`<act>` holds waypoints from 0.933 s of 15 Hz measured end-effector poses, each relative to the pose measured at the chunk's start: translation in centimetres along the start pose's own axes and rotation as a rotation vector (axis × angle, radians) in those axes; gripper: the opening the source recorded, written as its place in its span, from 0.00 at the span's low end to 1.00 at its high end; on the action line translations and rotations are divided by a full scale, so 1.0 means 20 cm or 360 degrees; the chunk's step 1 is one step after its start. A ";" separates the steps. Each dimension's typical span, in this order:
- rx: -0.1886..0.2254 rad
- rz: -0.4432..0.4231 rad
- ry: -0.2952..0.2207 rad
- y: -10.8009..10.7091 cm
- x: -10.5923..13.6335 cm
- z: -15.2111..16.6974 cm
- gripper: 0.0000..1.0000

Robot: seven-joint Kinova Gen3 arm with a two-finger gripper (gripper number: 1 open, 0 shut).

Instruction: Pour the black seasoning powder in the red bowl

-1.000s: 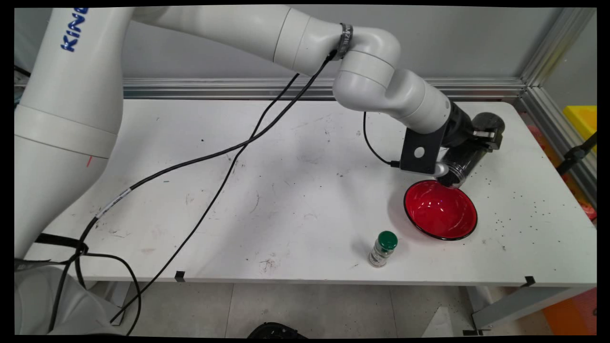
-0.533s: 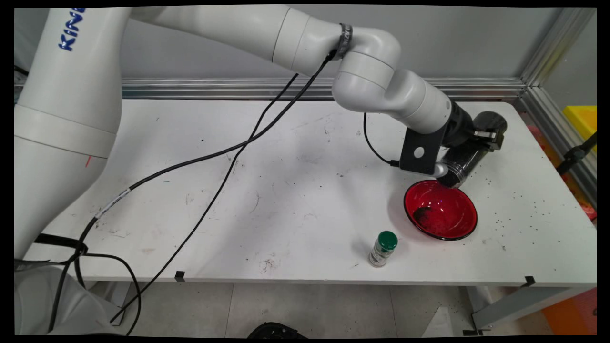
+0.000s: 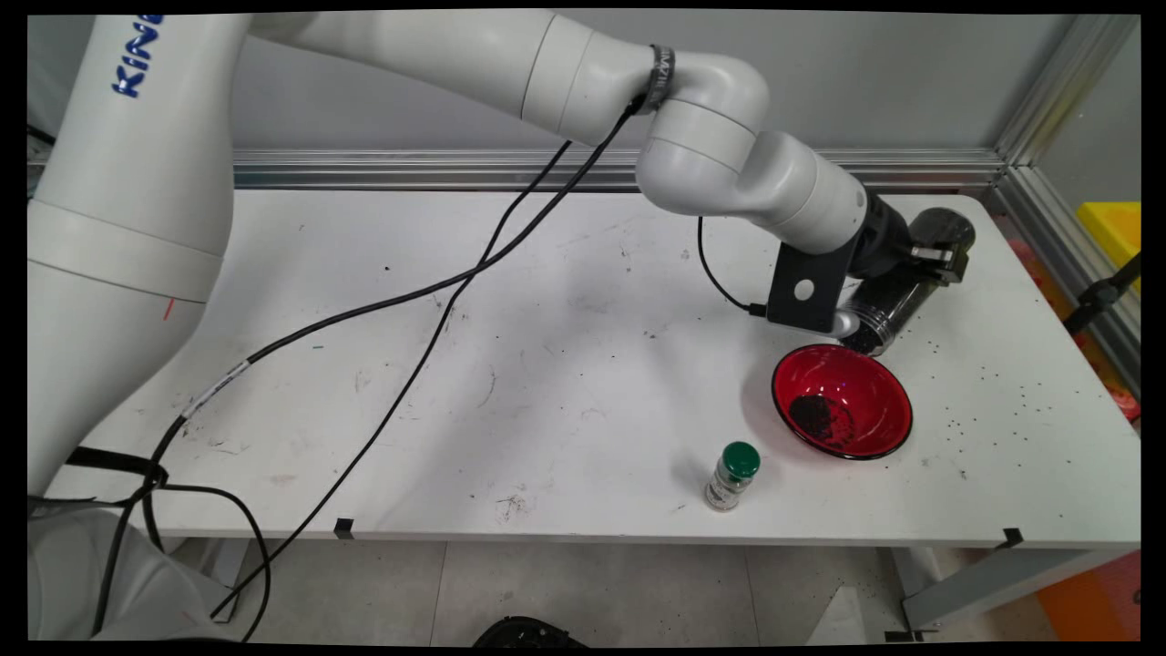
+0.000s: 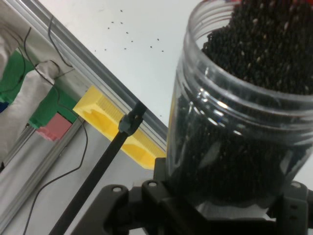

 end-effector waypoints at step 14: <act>0.0012 0.0039 -0.0033 0.00 0.01 0.02 0.00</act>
